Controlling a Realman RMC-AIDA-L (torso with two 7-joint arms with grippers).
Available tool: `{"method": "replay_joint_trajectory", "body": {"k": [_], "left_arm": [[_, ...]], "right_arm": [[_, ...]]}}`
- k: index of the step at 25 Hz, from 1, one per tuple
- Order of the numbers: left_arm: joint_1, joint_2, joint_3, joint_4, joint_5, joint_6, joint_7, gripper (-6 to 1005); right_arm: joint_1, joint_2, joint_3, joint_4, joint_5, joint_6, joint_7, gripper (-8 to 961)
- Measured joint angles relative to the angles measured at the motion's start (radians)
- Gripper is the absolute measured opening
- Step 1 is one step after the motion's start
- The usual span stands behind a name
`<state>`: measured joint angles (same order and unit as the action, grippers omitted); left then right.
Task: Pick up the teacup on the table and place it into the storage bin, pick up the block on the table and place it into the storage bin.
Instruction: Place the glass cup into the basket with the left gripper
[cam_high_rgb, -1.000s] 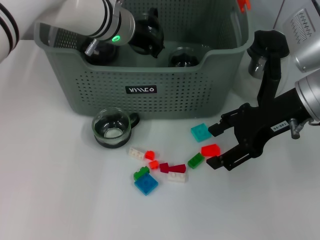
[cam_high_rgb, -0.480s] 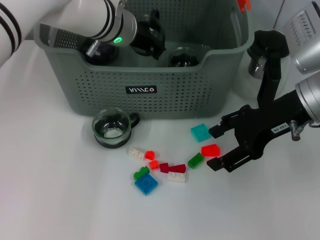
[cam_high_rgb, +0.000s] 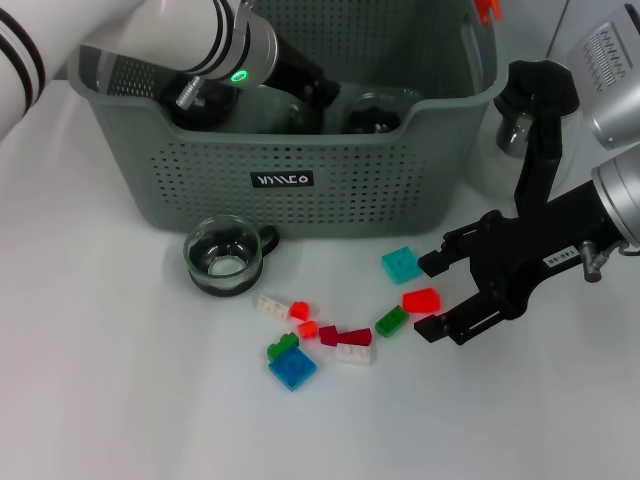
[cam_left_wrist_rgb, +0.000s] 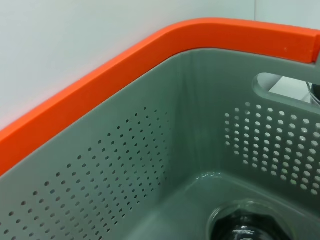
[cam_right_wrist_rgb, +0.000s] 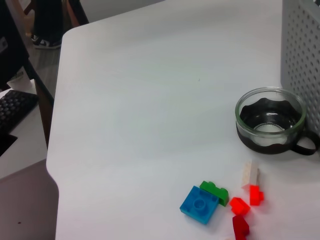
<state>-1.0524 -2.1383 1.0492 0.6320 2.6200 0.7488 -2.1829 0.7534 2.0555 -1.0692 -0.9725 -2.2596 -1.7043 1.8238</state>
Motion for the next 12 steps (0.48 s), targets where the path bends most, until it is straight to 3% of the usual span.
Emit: {"method": "replay_joint_trajectory", "body": {"k": [8, 12], "left_arm": [[0.002, 0.002, -0.003, 0.016, 0.000, 0.007, -0.002, 364], [0.030, 0.005, -0.010, 0.106, -0.002, 0.080, -0.011, 449]], "right_arm": [[0.000, 0.000, 0.003, 0.000, 0.000, 0.003, 0.000, 894], [-0.001, -0.003, 0.007, 0.000, 0.001, 0.004, -0.001, 895]]}}
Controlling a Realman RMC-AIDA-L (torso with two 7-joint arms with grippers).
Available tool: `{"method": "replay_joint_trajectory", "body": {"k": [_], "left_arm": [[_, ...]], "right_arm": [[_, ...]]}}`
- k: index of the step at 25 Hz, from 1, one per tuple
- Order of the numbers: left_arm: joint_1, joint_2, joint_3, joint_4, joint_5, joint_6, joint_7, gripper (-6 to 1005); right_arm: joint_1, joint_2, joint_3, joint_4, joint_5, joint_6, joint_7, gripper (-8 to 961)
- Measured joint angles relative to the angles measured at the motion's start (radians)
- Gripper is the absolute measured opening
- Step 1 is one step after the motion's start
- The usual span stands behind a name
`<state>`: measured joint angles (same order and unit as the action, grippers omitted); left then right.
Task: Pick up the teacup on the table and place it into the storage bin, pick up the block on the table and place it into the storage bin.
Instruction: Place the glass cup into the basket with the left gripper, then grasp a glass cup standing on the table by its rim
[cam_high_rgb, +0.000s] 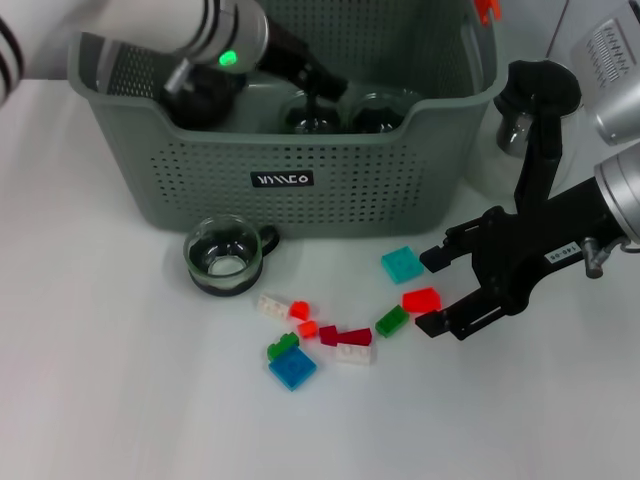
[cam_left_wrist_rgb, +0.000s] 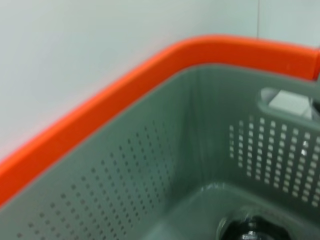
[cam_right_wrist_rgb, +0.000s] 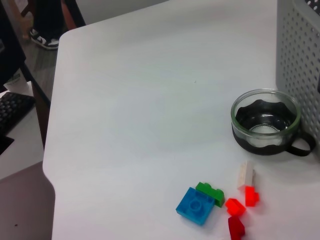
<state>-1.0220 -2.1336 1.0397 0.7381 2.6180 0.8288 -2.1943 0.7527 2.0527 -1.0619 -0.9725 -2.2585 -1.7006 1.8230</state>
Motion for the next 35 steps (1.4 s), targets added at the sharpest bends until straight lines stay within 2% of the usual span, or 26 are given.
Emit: {"method": "replay_joint_trajectory", "body": {"k": [5, 10, 18, 22, 26, 31, 35], "left_arm": [[0.075, -0.015, -0.005, 0.263, -0.009, 0.203, -0.023, 686], [0.163, -0.033, -0.006, 0.535, -0.027, 0.426, -0.029, 829], [0.341, -0.032, -0.008, 0.904, -0.221, 0.753, -0.015, 827], [0.408, -0.036, 0.000, 0.994, -0.259, 0.869, -0.008, 825], [0.461, -0.038, 0.007, 1.014, -0.266, 0.936, 0.015, 824], [0.497, -0.040, 0.017, 0.973, -0.241, 0.990, 0.054, 823], [0.507, -0.040, 0.046, 0.901, -0.169, 0.969, 0.109, 821]], "right_arm": [[-0.001, -0.005, 0.008, 0.000, 0.004, 0.004, -0.001, 895], [-0.001, -0.006, 0.029, 0.000, 0.003, 0.004, -0.011, 895], [-0.003, -0.008, 0.052, 0.000, -0.001, 0.001, -0.013, 894], [-0.004, -0.009, 0.053, 0.003, -0.001, 0.004, -0.013, 894], [-0.004, -0.009, 0.054, 0.015, 0.000, 0.019, -0.013, 894], [-0.004, -0.009, 0.054, 0.035, 0.004, 0.030, -0.011, 895], [-0.004, -0.004, 0.054, 0.038, 0.005, 0.043, -0.007, 895]]}}
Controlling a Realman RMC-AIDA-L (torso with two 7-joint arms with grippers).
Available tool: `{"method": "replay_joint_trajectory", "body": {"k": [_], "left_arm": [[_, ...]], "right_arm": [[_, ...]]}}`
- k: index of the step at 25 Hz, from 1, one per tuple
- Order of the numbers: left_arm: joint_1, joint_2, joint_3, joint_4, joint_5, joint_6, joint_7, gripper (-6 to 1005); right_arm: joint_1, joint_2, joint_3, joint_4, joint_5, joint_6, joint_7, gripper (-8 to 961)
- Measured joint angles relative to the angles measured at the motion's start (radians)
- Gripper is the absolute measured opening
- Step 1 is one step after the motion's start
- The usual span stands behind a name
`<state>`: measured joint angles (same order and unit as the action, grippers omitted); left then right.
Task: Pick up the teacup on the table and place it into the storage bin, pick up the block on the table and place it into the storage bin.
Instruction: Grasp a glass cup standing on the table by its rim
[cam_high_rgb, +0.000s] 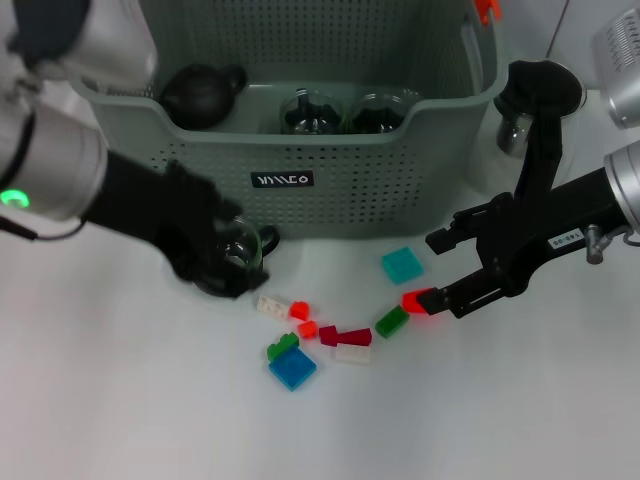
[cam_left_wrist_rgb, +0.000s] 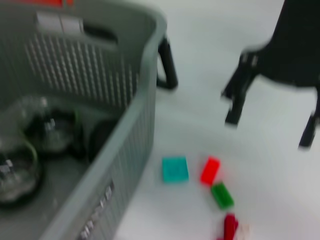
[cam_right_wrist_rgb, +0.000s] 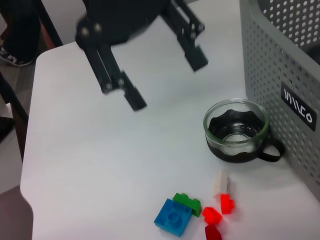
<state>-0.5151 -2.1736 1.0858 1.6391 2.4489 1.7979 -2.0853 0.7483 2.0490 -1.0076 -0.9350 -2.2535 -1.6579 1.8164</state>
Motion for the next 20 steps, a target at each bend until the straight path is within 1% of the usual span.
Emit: {"method": "replay_joint_trajectory", "body": {"k": [4, 8, 13, 20], "left_arm": [[-0.008, 0.002, 0.052, -0.110, 0.099, -0.088, 0.071, 820], [-0.021, 0.004, 0.108, -0.182, 0.176, -0.190, 0.113, 819], [-0.034, 0.005, 0.162, -0.239, 0.235, -0.263, 0.144, 818], [-0.036, 0.003, 0.254, -0.284, 0.313, -0.342, 0.162, 817]], "right_arm": [[0.002, 0.004, 0.001, 0.018, 0.001, 0.011, 0.001, 895], [0.008, 0.006, 0.008, 0.044, 0.002, 0.025, 0.003, 895], [0.010, 0.015, 0.020, 0.048, 0.002, 0.025, 0.007, 894], [0.004, 0.025, 0.025, 0.049, 0.002, 0.028, 0.007, 894]]}}
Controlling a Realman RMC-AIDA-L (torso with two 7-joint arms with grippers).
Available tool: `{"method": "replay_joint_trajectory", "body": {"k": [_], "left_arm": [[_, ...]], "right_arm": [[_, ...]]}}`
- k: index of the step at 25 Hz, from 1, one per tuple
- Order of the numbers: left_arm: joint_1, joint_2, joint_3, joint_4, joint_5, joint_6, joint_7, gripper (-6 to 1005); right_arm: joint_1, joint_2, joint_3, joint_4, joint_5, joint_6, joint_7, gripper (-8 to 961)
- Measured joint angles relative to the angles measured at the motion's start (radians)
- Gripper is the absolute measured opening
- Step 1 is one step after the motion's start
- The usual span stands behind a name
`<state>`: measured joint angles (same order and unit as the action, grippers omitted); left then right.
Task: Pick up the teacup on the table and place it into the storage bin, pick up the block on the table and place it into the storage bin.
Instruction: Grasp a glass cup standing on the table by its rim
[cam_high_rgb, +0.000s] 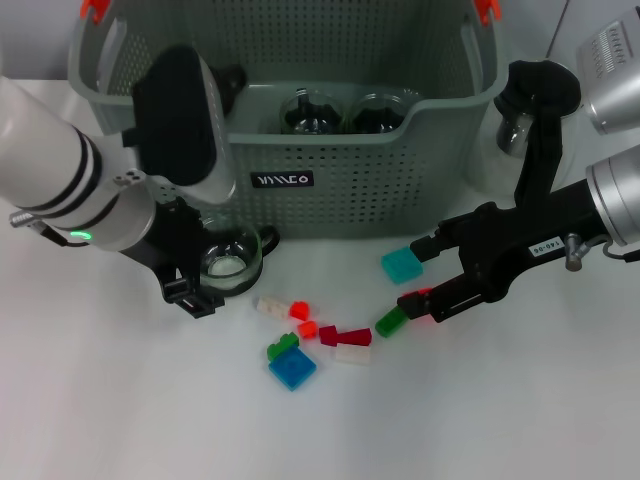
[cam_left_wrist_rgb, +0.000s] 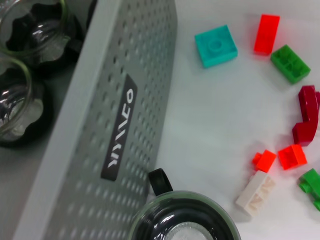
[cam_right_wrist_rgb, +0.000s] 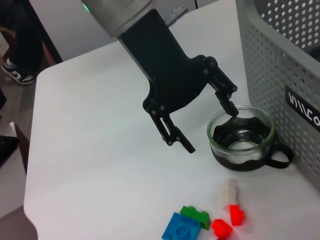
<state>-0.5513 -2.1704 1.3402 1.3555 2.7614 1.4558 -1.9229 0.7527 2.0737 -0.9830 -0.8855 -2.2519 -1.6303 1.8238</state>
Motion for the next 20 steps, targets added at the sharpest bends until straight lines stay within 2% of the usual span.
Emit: {"method": "replay_joint_trajectory", "body": {"k": [6, 20], "left_arm": [[-0.006, -0.002, 0.051, -0.018, 0.011, -0.025, 0.008, 817], [-0.015, -0.002, 0.106, -0.059, 0.034, -0.059, -0.001, 815]], "right_arm": [[-0.002, 0.003, 0.000, 0.002, 0.000, 0.001, 0.000, 895], [-0.003, 0.003, 0.000, 0.002, 0.000, 0.009, 0.000, 894]]}}
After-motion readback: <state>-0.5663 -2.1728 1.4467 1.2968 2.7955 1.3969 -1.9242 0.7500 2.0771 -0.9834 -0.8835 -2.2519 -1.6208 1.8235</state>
